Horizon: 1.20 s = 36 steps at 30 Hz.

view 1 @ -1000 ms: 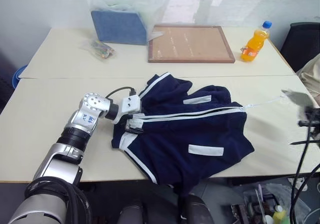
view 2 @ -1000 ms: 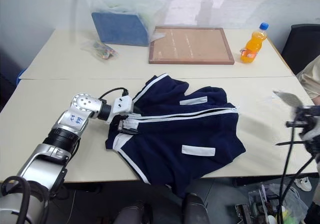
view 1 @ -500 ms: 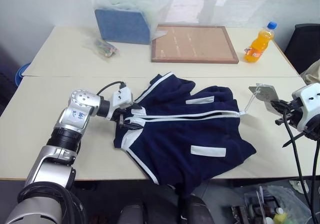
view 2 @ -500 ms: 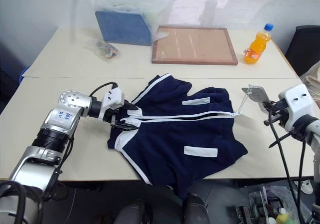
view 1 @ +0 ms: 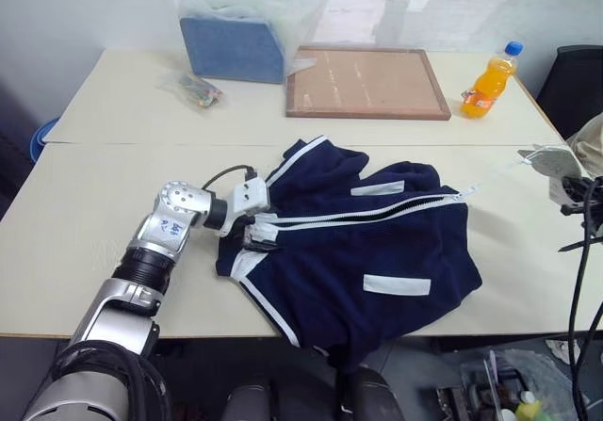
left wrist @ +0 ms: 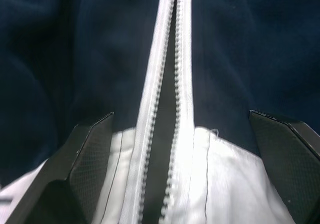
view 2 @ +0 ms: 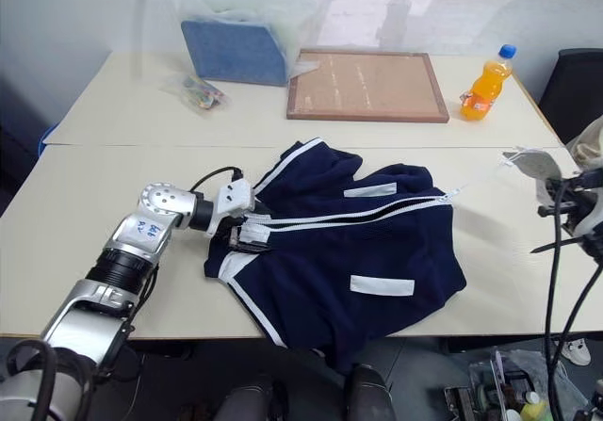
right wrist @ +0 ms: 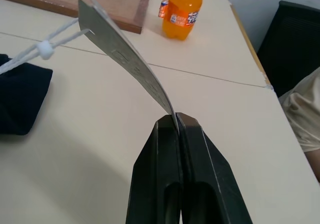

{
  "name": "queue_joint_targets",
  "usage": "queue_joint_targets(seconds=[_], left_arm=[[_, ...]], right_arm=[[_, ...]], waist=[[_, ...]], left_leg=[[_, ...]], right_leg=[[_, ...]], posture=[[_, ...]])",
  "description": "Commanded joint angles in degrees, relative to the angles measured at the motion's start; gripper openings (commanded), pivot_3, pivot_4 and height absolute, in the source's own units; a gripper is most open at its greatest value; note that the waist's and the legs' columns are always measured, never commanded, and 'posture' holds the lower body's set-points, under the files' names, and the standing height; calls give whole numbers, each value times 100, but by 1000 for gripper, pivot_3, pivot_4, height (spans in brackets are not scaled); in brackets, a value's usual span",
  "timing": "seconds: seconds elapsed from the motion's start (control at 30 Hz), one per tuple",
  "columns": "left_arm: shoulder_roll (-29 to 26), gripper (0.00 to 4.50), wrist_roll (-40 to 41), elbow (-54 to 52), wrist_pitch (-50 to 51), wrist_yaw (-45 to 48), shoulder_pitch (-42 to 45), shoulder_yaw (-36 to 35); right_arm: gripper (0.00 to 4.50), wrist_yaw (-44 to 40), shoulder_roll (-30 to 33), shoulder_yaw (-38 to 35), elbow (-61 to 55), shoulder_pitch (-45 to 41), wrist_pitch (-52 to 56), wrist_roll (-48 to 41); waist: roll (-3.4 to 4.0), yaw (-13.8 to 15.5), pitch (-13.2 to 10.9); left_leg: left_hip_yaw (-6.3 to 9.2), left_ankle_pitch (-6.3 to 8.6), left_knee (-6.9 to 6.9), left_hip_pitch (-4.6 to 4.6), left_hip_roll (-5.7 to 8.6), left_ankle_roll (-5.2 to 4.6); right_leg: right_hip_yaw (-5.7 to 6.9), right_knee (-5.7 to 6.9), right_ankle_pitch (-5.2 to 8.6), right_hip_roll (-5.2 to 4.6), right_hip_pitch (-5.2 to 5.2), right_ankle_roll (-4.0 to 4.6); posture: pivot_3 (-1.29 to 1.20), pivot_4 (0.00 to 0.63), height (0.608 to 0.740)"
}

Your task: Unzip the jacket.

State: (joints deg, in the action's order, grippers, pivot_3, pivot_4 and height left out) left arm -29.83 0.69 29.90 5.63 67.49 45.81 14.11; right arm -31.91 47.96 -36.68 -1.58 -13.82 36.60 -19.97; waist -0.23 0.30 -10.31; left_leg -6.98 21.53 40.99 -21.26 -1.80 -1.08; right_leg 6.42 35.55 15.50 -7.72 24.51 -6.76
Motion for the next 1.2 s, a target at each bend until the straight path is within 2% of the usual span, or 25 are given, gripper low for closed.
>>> queue_joint_targets(seconds=[0.03,0.27,0.4,0.5,0.57,0.63,0.73,0.83,1.0,1.1,1.2], left_arm=[[55,4500,-274,462,-270,-192,74,114],[-16,4500,-341,903,-541,-267,163,87],[-63,4500,-284,853,-558,-251,122,41],[-104,4500,-216,697,-538,-235,52,-16],[-228,4500,25,334,-254,8,-33,-144],[-348,4500,214,20,17,211,-106,-238],[-882,4500,865,-761,879,1023,-225,-530],[-1534,4500,1421,-1258,1517,1768,-275,-808],[-2706,4500,1625,-946,1618,2443,-115,-1129],[-3124,4500,1607,-696,1460,2497,-24,-1177],[-3369,4500,1728,-534,1355,2452,-98,-1380]], right_arm=[[13,187,426,-636,337,-193,90,-118],[13,530,684,-810,1096,-881,247,-292],[13,485,760,-605,1354,-935,98,-236],[13,-190,881,-67,1068,-524,-377,-87],[13,-783,1048,602,658,109,-834,249],[13,-1244,1171,958,452,450,-924,254],[599,-2400,1648,1321,464,774,-1402,234],[1620,-3290,2101,1391,782,726,-1594,82],[3374,-5111,2885,993,1506,760,-1397,-495],[4355,-5814,3152,764,1907,727,-1151,-751],[4435,-6017,3268,599,2262,579,-982,-884]], waist=[[2,28,1],[7,56,5],[10,68,7],[13,41,8],[14,7,8],[13,-44,8],[14,-86,6],[27,-104,-8],[24,-31,-9],[24,-19,-10],[24,-24,-10]], left_leg=[[0,0,0,1,1,0],[-1,-2,6,8,0,-3],[0,-2,4,7,0,-3],[-2,-2,4,7,0,-3],[-2,-2,1,8,-1,-3],[0,-2,-2,7,-2,-2],[-4,-2,-3,5,-3,-2],[-6,-2,-3,-1,-4,-2],[-2,-1,-1,4,-7,-1],[0,1,1,0,-4,-5],[0,3,0,1,-5,-5]], right_leg=[[0,1,0,-1,-1,0],[-3,7,-2,-4,-8,0],[-2,5,-2,-5,-6,0],[-2,5,-2,-5,-6,0],[-2,4,-2,-4,-6,0],[0,3,-1,-1,-6,0],[-6,2,-1,1,1,0],[-7,2,-1,2,8,-1],[-4,-5,-1,2,-1,-1],[-1,-7,-1,-1,-1,-1],[1,-10,-1,-1,-3,0]], posture=[[0,150,740],[0,150,740],[0,150,740],[0,150,740],[0,150,740],[0,150,740],[0,150,740],[0,150,740],[0,150,740],[0,150,740],[0,150,740]])
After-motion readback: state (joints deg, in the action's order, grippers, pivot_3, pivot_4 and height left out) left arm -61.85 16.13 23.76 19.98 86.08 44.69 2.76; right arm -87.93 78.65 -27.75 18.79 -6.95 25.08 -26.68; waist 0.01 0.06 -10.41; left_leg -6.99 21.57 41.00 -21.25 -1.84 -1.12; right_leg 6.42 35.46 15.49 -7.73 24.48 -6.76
